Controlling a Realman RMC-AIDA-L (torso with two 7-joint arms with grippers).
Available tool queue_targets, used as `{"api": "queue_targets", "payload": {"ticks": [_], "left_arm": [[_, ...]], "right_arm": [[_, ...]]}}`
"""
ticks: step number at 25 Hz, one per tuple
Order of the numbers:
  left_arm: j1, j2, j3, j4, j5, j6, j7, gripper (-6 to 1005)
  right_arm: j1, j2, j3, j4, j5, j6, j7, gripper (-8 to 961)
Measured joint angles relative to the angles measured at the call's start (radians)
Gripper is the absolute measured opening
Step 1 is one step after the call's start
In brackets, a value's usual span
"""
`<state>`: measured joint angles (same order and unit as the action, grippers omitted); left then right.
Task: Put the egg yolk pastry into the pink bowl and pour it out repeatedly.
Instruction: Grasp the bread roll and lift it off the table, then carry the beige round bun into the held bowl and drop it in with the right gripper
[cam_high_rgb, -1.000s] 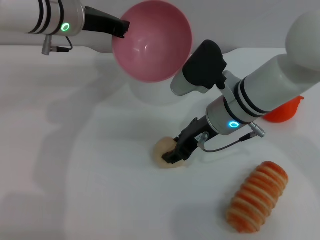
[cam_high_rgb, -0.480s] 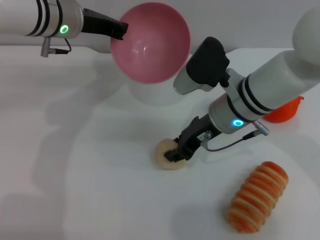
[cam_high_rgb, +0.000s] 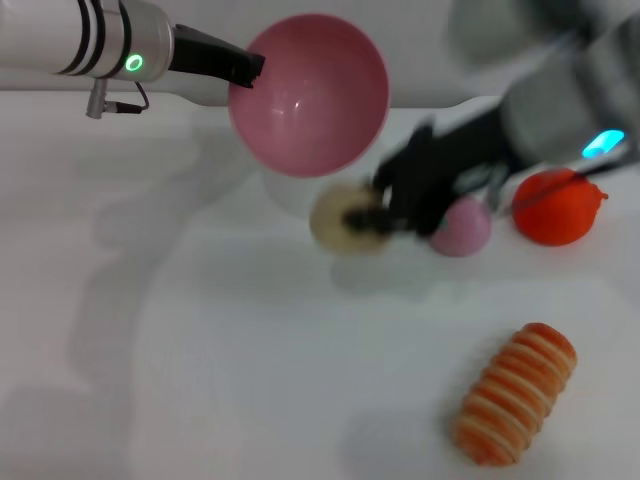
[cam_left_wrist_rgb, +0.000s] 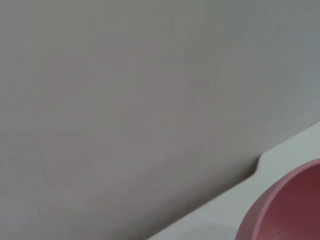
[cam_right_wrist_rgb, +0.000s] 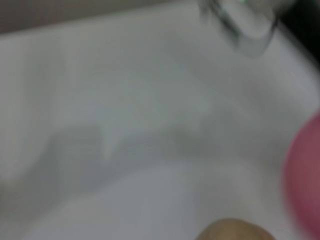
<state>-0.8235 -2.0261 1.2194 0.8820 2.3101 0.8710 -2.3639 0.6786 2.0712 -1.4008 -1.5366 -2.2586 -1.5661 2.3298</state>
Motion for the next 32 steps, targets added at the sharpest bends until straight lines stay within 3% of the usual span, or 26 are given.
{"api": "queue_targets", "payload": {"ticks": [4,7,16,22,27,32], "left_arm": [[-0.002,-0.002,0.000,0.000,0.000,0.033,-0.007,50],[-0.009,-0.007,0.001,0.002,0.000,0.082,-0.011,52],[-0.066,-0.014,0.023,0.018,0.128,0.300,-0.112,57],[-0.080,-0.020,0.052,0.029,0.181,0.350,-0.157,61],[-0.099,-0.022,0.077,0.030,0.193,0.409,-0.180,64],[-0.106,-0.024,0.079,0.031,0.194,0.434,-0.181,67]], "right_arm": [[-0.013,0.001,0.134,-0.215,0.050,-0.106,0.005,279],[-0.026,0.001,0.180,-0.244,0.059,-0.068,-0.003,253],[-0.034,0.001,0.082,0.033,0.049,0.118,-0.099,199],[-0.023,0.003,0.008,0.134,-0.007,0.210,-0.098,172],[-0.051,0.004,-0.016,0.158,-0.024,0.306,-0.136,213],[-0.082,0.004,-0.014,0.154,-0.006,0.353,-0.162,392]]}}
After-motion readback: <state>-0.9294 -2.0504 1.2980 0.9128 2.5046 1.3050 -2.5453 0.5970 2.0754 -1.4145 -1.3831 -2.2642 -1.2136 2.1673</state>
